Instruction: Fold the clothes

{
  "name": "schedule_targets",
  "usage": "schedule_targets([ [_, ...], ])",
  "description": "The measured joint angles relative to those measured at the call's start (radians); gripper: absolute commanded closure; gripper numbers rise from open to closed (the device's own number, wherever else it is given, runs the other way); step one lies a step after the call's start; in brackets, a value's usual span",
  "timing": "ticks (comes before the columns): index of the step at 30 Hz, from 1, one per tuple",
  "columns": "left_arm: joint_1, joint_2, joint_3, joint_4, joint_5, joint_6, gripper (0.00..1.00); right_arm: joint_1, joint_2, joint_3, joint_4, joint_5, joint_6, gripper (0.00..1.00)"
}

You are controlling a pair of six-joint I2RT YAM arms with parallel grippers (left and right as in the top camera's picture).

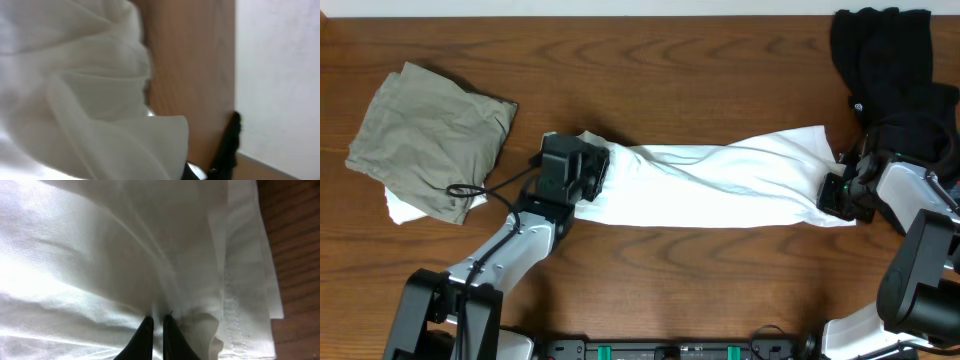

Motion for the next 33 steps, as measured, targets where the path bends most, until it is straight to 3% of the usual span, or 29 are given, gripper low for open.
schedule_targets([
  [9,0.001,0.0,0.001,-0.416,0.034,0.033,0.94,0.0,0.0,0.0,0.0,0.0,0.0,0.92],
  [13,0.001,0.0,0.0,-0.5,0.042,0.066,0.94,0.0,0.0,0.0,0.0,0.0,0.0,0.92],
  [19,0.001,0.0,0.0,-0.489,0.049,0.107,0.94,0.0,0.0,0.0,0.0,0.0,0.0,0.92],
  [28,0.001,-0.076,0.0,-0.34,0.059,0.207,0.94,0.0,0.0,0.0,0.0,0.0,0.0,0.92],
  [33,0.001,-0.149,0.001,-0.325,-0.016,0.294,0.9,0.0,0.0,0.0,0.0,0.0,0.0,0.92],
])
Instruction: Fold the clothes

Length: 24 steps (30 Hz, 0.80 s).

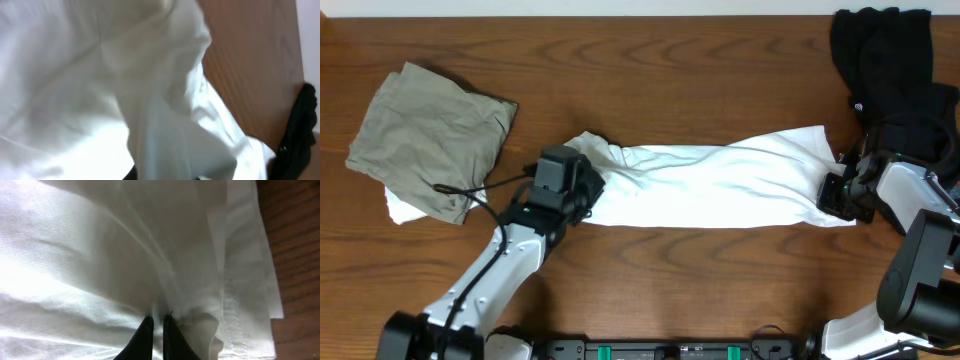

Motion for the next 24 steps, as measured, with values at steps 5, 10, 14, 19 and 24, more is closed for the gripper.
schedule_targets([
  [5,0.0,0.022,0.0,-0.014,-0.078,0.081,0.86,0.0,0.0,0.0,0.0,0.0,0.0,0.92],
  [10,0.0,0.102,0.0,-0.015,-0.116,0.124,0.71,0.0,0.0,0.0,-0.001,0.0,0.0,0.92],
  [14,0.003,0.151,0.0,-0.018,-0.129,0.15,0.6,0.0,0.0,0.0,0.0,0.0,0.0,0.92],
  [19,0.012,0.156,0.0,-0.042,-0.154,0.214,0.6,0.0,0.0,0.0,0.0,0.0,0.0,0.92],
  [24,0.067,0.141,0.0,-0.061,-0.192,0.258,0.6,0.0,0.0,0.0,0.0,0.0,0.0,0.92],
])
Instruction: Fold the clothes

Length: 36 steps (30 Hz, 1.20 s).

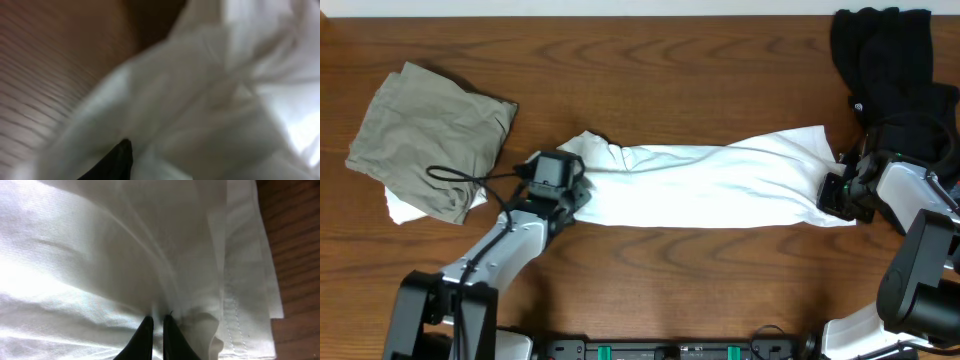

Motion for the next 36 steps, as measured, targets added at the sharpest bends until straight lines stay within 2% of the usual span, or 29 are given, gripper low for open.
schedule_targets([
  [10,0.084,-0.171,0.0,0.014,-0.031,0.072,0.6,0.0,0.0,0.0,0.0,0.0,0.0,0.92],
  [15,0.07,-0.251,-0.001,0.14,0.044,0.14,0.67,0.0,0.0,0.0,0.001,0.0,0.0,0.92],
  [18,0.045,-0.265,0.0,0.164,0.084,0.175,0.71,0.0,0.0,0.0,0.0,0.0,0.0,0.92],
  [28,0.025,-0.085,0.0,0.126,0.178,0.22,0.72,0.0,0.0,0.0,0.0,0.0,0.0,0.92],
  [36,0.024,0.007,0.01,-0.126,0.196,0.234,0.76,0.0,0.0,0.0,0.0,0.0,0.0,0.92],
])
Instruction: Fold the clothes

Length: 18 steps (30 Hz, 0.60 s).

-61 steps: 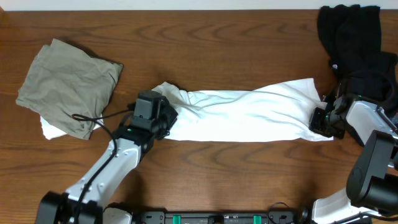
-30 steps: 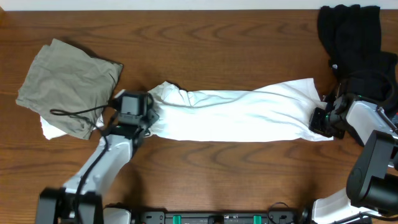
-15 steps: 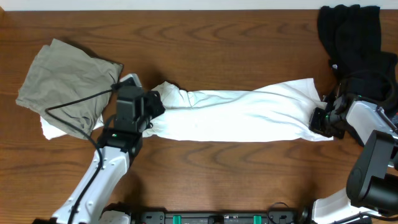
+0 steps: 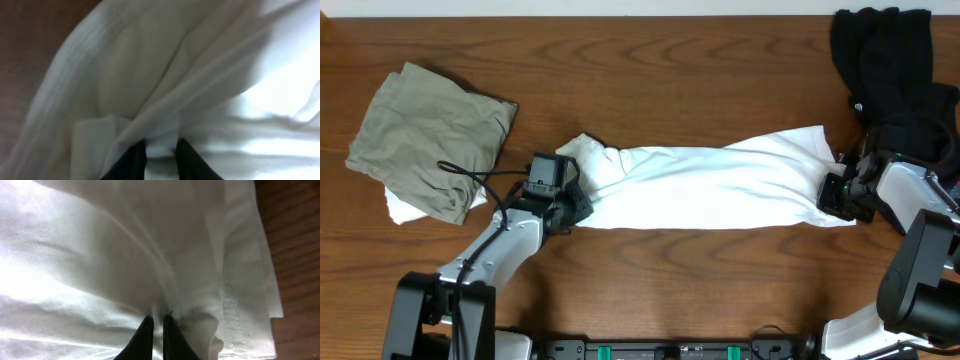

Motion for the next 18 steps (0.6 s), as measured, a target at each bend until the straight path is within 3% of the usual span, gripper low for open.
schedule_targets([
  [8,-0.001,0.0,0.005,-0.017,-0.018,0.002,0.8,0.0,0.0,0.0,-0.001,0.002,0.0,0.93],
  [16,0.047,0.0,0.005,-0.017,-0.018,0.002,0.8,-0.011,0.0,0.048,-0.096,0.014,0.011,0.68],
  [18,0.077,0.0,0.005,-0.016,-0.018,0.002,0.8,-0.028,0.0,0.098,-0.13,0.019,0.014,0.58],
])
